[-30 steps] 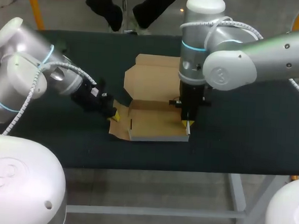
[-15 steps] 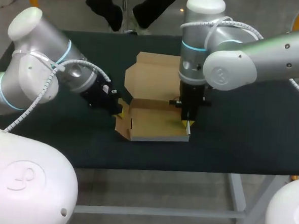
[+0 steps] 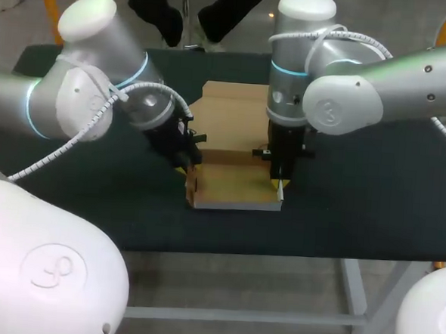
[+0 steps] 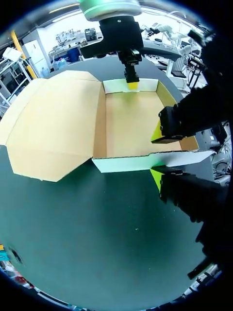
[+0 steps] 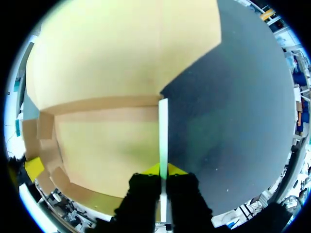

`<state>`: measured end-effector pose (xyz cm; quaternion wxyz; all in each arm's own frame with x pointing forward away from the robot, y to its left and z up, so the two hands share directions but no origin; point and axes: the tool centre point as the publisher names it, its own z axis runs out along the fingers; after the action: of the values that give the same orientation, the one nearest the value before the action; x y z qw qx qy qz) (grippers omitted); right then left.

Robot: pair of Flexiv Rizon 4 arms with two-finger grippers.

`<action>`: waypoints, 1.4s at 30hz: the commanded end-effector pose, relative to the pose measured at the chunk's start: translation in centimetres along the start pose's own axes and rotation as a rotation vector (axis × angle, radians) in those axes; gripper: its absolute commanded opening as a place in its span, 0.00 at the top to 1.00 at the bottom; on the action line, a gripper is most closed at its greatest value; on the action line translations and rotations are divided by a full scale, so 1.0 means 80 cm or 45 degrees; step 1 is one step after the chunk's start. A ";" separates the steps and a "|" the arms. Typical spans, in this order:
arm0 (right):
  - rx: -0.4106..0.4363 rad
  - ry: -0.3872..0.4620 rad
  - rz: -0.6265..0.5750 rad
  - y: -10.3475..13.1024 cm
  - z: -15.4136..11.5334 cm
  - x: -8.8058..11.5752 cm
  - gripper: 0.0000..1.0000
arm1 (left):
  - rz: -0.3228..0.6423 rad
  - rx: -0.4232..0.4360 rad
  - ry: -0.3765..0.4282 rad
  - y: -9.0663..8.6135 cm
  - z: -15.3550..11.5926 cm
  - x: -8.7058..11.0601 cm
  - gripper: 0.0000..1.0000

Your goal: Assemble the packaging by folding the flat box into shape, placing the metal phone stand inside, and closing the box properly

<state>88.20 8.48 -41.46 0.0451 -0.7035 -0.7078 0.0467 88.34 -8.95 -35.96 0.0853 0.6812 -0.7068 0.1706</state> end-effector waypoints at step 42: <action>0.008 -0.005 -0.001 0.003 0.001 0.002 1.00 | 0.002 0.043 0.586 0.035 -0.038 -0.131 0.60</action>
<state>88.21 8.48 -41.47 0.0451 -0.7035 -0.7077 0.0468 85.31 1.87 -36.22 0.1923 0.6450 -0.6762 0.2995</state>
